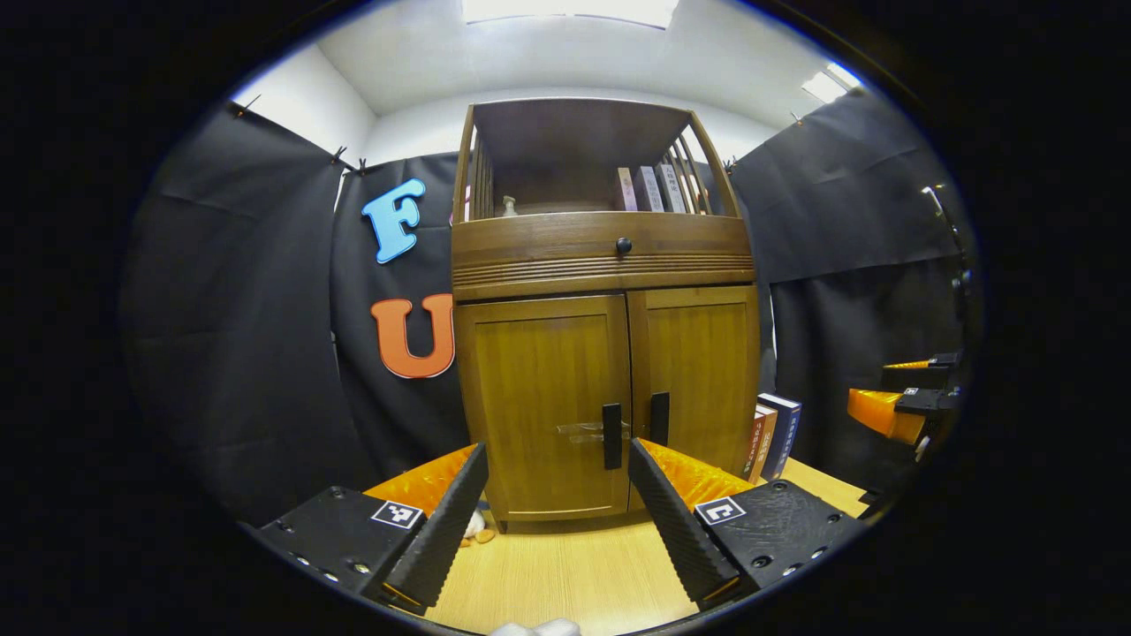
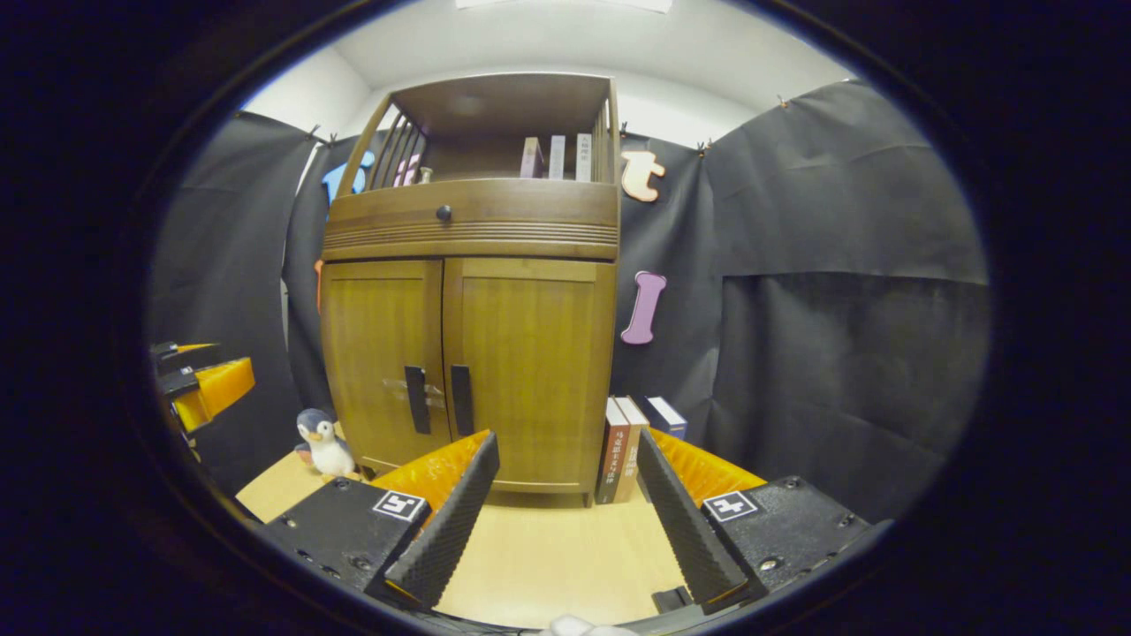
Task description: Open the right door of the double-door shoe cabinet with the right hand, and open the left door with the left hand.
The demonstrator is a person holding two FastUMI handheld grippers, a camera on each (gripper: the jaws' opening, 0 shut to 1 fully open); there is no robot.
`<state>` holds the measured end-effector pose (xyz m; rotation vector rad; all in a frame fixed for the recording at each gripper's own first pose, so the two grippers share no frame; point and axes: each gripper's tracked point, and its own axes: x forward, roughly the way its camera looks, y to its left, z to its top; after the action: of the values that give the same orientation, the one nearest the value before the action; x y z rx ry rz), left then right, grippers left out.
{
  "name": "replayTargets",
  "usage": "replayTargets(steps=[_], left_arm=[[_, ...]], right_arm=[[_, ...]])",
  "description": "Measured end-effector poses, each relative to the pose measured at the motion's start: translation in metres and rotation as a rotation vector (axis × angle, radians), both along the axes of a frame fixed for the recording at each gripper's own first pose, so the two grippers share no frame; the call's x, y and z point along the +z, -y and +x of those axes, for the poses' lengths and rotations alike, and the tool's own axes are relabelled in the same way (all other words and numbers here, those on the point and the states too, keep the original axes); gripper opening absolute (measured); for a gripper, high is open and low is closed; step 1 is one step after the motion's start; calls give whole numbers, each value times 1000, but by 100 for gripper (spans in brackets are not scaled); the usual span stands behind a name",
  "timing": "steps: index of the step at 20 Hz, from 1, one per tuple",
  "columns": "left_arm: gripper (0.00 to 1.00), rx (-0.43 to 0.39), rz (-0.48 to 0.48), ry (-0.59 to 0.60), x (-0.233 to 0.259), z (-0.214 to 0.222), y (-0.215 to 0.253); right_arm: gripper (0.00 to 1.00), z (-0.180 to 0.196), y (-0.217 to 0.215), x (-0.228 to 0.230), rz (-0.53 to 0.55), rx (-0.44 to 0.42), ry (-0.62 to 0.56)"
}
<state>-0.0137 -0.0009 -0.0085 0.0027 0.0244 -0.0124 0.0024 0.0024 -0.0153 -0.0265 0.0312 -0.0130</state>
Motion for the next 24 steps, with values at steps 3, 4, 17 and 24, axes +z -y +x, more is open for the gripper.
replayTargets(steps=[3, 4, 17, 24], left_arm=[[96, 13, 12, -5, -4, -8, -8], [96, 17, 17, -6, -5, -10, -10], [96, 159, -22, -59, -12, -31, -40], [96, 315, 8, -87, -10, -37, -70]], right_arm=[[99, 8, -4, -7, -12, -2, -8], [100, 15, -7, -9, -15, 1, -11], [100, 162, -94, -25, -43, 145, -49], [100, 233, -142, -47, -41, 214, -92]])
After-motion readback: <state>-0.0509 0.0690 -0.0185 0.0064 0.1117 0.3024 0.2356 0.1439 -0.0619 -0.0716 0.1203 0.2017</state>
